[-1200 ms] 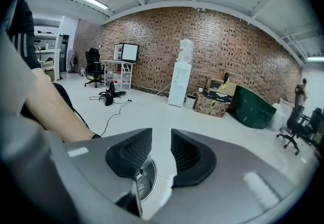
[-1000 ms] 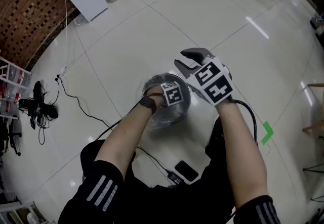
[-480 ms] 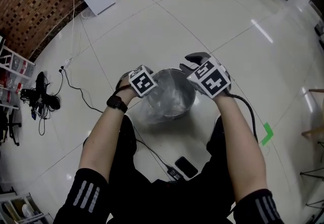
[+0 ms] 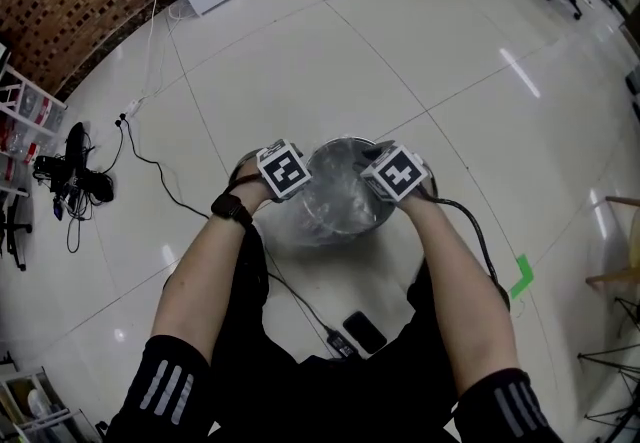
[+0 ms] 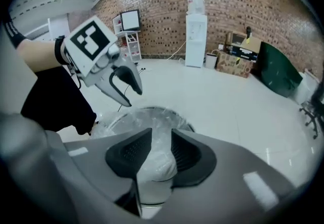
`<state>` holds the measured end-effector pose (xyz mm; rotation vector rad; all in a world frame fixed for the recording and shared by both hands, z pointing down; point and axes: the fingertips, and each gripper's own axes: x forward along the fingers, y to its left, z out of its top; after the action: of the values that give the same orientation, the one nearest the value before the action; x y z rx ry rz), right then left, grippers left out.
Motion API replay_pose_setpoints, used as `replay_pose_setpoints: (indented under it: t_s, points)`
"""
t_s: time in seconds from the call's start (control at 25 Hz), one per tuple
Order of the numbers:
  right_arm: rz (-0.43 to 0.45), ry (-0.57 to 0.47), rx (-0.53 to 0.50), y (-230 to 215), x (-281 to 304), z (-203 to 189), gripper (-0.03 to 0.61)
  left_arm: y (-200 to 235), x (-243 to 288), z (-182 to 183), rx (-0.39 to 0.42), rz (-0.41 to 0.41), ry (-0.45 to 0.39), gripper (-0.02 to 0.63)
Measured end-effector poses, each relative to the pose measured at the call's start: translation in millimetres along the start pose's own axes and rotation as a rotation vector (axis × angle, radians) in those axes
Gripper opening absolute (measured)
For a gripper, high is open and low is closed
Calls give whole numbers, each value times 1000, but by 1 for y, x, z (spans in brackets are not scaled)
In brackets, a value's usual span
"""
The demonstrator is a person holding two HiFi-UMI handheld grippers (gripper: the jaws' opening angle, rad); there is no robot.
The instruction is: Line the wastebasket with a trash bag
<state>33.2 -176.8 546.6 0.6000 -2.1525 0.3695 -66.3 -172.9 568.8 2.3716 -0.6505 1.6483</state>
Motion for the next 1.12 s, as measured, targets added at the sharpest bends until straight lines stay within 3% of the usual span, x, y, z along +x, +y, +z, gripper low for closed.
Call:
replay_pose_setpoints:
  t_s: [0.2,0.32,0.44,0.68,0.8,0.92,1.04,1.12]
  points:
    - [34,114,-42,24,45,-16,132,-4,5,3,55,-29,-2,166]
    - [-3,149,-18,21,66,-16,133,-2,7,1,34,-46,-12,166]
    - [-46,218,-61,17,84,-17,149,-2,6,1,37,-62,-26,166]
    - [-36,354,-38,25,115,-36,152,18,-6,-2,7,-45,-62,166]
    - [-33,367,-10,18,132,-49,147,22,-7,-1,-1,-51,-69,166]
    - [-4,376,-9,18,141,-53,106,21,-7,3,9,-69,-72,166]
    - [9,400,-41,21,141,-52,9,20,-1,5,20,-82,-65,166]
    - [25,396,-51,24,139,-50,8,22,0,7,20,-83,-66,166]
